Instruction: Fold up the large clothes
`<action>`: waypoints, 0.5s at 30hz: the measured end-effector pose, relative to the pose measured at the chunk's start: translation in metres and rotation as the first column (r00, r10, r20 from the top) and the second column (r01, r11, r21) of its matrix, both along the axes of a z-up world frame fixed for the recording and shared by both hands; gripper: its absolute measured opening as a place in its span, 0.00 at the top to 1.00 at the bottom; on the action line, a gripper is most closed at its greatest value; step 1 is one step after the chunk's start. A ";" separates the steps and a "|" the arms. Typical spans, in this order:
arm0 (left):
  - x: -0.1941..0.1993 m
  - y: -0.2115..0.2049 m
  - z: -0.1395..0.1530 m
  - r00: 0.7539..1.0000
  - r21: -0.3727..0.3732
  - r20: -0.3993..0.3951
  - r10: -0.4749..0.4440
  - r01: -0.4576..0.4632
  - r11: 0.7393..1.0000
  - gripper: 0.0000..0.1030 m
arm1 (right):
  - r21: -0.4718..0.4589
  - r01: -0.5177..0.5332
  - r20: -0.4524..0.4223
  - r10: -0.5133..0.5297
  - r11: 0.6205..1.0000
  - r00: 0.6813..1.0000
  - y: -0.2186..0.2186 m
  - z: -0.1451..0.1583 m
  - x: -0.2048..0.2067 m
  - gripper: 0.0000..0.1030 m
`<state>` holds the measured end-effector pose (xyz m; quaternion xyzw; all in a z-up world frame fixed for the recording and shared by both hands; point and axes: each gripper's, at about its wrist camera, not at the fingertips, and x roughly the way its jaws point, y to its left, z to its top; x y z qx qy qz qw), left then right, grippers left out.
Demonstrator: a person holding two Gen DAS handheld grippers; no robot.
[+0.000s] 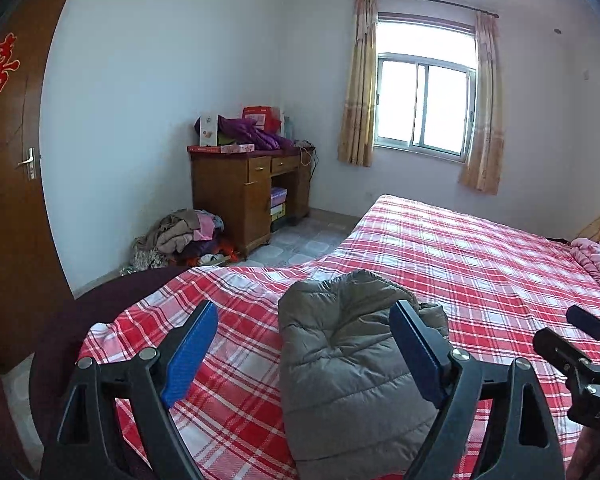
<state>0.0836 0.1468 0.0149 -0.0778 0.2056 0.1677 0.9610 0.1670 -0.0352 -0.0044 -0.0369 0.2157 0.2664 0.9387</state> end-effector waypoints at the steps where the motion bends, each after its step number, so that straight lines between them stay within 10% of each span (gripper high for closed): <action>1: 0.000 0.001 0.000 1.000 -0.002 -0.003 0.001 -0.001 1.000 0.15 | -0.002 -0.002 0.008 0.002 1.000 1.000 0.001 0.001 -0.001 0.09; 15: 0.000 0.005 -0.001 1.000 -0.019 0.001 0.008 -0.008 1.000 0.15 | -0.006 -0.017 0.032 0.017 1.000 0.999 0.007 0.001 -0.004 0.08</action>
